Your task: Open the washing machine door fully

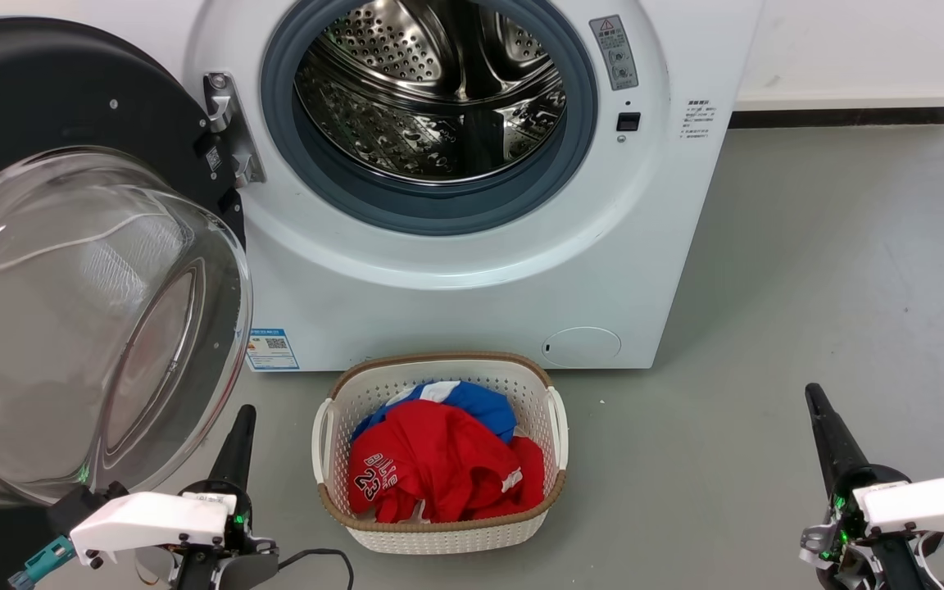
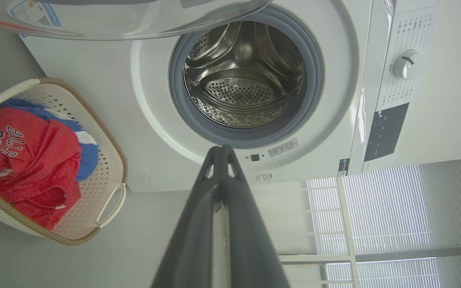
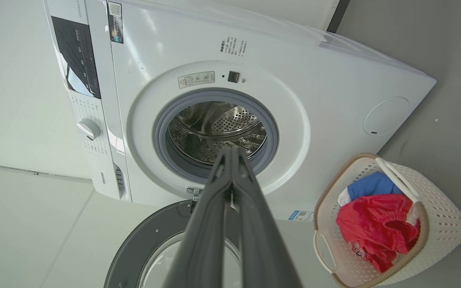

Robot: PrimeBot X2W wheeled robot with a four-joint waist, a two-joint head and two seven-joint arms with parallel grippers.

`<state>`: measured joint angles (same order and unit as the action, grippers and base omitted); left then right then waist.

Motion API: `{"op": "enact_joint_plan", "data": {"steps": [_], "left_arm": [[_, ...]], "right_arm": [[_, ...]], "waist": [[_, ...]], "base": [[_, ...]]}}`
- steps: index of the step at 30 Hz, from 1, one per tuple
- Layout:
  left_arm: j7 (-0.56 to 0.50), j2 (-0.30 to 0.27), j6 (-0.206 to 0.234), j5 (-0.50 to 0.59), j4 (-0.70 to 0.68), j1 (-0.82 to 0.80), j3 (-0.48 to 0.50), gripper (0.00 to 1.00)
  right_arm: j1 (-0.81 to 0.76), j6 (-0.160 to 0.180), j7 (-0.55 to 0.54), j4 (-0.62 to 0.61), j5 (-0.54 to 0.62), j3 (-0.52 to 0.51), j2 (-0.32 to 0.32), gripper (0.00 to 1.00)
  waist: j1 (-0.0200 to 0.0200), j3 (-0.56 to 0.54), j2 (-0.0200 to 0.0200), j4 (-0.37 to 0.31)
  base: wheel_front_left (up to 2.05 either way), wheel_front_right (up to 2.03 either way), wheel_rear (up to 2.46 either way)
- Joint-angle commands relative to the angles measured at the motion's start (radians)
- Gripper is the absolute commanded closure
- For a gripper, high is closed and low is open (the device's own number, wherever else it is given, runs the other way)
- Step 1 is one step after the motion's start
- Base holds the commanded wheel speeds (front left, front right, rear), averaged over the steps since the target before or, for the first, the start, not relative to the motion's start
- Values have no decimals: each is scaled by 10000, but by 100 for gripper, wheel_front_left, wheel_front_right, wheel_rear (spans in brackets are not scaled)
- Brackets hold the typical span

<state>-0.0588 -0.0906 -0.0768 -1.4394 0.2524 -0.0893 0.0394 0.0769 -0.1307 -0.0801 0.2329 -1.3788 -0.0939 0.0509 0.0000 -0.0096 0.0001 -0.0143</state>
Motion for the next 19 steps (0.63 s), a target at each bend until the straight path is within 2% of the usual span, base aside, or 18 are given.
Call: {"op": "enact_joint_plan", "data": {"steps": [1, 19], "left_arm": [[-60, 16, -89, -167, -69, -202, 110, 100], [-403, 274, -409, -1204, -76, -217, 560, 100]], "right_arm": [[193, -1, -47, -8, -232, -41, -9, 100], [298, -1, -239, 83, -1633, -152, -13, 100]], "waist": [[0, 6, -1, 7], [0, 80, -1, 91]], "base": [[0, 0, 0], [0, 0, 0]]}}
